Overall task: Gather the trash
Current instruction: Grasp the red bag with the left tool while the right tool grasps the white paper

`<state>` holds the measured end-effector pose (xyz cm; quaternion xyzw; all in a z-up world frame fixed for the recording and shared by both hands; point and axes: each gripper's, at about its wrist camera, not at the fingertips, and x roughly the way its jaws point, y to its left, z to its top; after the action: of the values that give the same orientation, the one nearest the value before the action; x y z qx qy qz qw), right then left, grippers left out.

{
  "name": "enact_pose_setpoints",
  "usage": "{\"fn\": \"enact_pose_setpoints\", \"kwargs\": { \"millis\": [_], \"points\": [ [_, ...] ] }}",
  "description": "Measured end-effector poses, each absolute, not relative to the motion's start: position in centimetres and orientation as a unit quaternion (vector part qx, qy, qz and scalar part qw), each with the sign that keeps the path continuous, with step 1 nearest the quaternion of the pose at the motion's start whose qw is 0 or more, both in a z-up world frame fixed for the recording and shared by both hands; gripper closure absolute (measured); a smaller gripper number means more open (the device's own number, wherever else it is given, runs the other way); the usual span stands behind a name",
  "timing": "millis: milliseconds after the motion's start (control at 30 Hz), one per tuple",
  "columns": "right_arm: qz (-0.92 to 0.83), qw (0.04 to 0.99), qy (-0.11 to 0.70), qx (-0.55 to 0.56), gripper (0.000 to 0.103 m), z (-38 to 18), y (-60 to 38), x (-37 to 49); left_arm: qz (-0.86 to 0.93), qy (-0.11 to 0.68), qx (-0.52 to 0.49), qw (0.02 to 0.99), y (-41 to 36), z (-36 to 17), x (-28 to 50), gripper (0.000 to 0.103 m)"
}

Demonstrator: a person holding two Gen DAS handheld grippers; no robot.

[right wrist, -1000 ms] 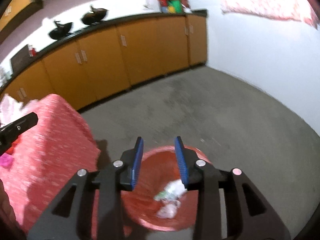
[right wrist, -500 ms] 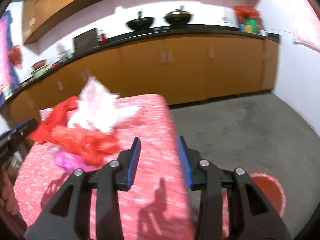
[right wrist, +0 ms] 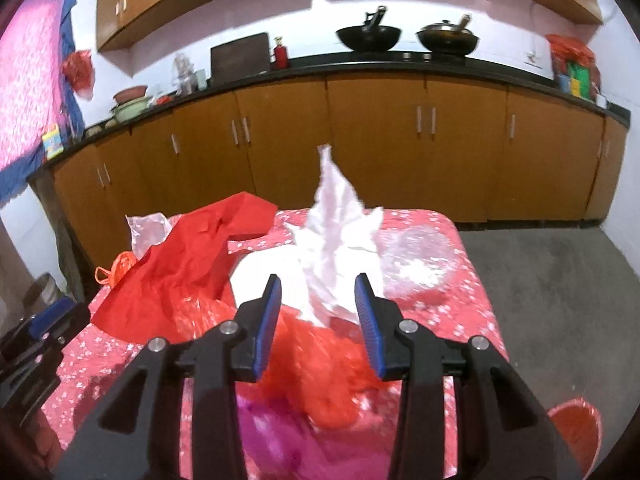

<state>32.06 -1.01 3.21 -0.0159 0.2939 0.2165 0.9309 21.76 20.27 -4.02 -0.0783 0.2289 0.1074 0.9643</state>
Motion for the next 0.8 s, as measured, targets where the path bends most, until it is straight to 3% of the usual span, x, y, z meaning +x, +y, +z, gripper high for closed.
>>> {"fn": "enact_pose_setpoints", "kwargs": {
  "millis": [133, 200, 233, 400, 800],
  "points": [
    [0.206, 0.929, 0.305, -0.034, 0.064, 2.2, 0.2, 33.4, 0.096, 0.225, -0.089, 0.965, 20.6, -4.2, 21.6, 0.051],
    [0.211, 0.924, 0.317, -0.032, 0.082, 1.7, 0.4, 34.3, 0.088, 0.223, -0.096, 0.966, 20.5, -4.1, 21.9, 0.047],
    [0.213, 0.923, 0.32, -0.031, 0.101, 1.5, 0.5, 34.4, 0.085, 0.222, -0.098, 0.966, 20.5, -4.0, 21.9, 0.045],
    [0.215, 0.928, 0.305, -0.009, 0.101, 1.7, -1.0, 33.3, 0.06, 0.215, -0.11, 0.969, 19.7, -3.4, 22.8, 0.033],
    [0.204, 0.931, 0.303, -0.006, 0.101, 1.8, -2.5, 32.7, 0.05, 0.233, -0.12, 0.964, 18.6, -3.2, 24.0, 0.029]
  ]
}}
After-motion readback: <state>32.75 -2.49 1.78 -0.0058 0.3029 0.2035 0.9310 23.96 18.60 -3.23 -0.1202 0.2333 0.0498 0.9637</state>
